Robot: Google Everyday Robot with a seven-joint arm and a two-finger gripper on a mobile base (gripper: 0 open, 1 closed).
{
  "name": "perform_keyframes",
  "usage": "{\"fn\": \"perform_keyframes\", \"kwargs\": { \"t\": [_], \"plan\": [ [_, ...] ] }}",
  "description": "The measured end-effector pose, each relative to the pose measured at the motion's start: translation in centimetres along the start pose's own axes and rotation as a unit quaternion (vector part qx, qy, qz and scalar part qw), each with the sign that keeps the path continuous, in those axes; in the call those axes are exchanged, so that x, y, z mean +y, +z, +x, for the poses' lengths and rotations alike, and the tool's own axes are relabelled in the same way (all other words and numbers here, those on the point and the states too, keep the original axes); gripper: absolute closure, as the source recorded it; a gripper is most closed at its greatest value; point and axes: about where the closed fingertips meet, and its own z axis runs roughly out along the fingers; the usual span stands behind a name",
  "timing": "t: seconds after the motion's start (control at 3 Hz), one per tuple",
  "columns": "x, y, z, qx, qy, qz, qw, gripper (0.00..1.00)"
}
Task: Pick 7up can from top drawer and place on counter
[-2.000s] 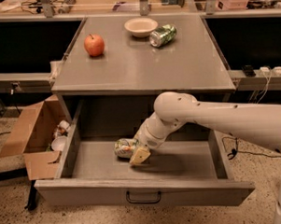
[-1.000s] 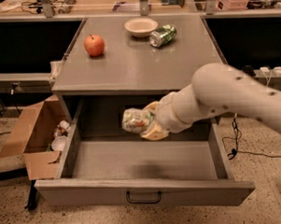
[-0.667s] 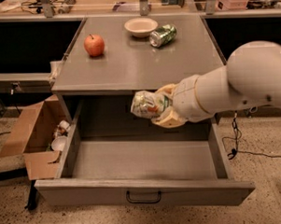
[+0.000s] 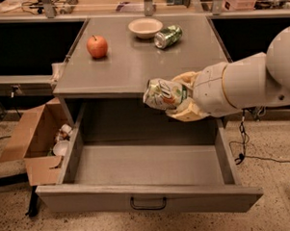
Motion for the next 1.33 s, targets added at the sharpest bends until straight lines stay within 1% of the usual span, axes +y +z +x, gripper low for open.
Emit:
{"fn": "perform_keyframes", "kwargs": {
  "t": [0.33,0.67,1.0,1.33],
  "plan": [
    [-1.5,0.2,0.0,-0.005,0.015,0.011,0.9998,1.00],
    [-6.1,1.1,0.9,-0.003,0.043,0.033,0.9985,1.00],
    [-11.0,3.0,1.7,0.003,0.073,0.039,0.9965,1.00],
    [-14.8,5.8,3.3,0.022,0.113,0.034,0.9928,1.00]
  ]
}}
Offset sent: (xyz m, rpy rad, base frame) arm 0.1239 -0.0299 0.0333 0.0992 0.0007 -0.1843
